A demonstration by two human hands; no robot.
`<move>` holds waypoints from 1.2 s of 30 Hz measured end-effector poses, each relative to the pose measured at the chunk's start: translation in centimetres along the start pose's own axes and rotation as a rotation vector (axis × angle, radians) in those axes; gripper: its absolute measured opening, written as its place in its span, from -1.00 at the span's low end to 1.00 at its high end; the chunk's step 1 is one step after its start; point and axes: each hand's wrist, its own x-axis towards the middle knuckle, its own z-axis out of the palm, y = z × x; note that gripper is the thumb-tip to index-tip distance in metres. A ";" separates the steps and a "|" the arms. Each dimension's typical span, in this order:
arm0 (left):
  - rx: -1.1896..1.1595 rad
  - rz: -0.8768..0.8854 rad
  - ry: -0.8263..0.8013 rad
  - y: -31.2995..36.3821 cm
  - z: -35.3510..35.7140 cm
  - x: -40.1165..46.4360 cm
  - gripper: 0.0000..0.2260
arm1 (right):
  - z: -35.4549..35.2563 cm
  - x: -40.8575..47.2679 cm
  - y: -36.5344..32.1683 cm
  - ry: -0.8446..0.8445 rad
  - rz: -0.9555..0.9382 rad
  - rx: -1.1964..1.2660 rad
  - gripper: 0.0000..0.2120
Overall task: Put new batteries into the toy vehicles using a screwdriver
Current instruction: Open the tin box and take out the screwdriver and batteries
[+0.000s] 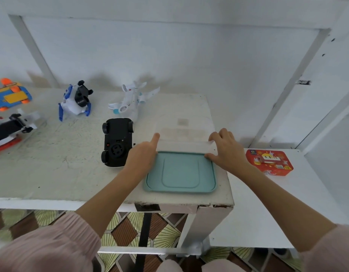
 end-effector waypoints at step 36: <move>-0.524 0.026 -0.340 42.0 9.5 13.7 -0.61 | -0.7 -3.4 42.4 -0.143 0.174 0.203 -0.57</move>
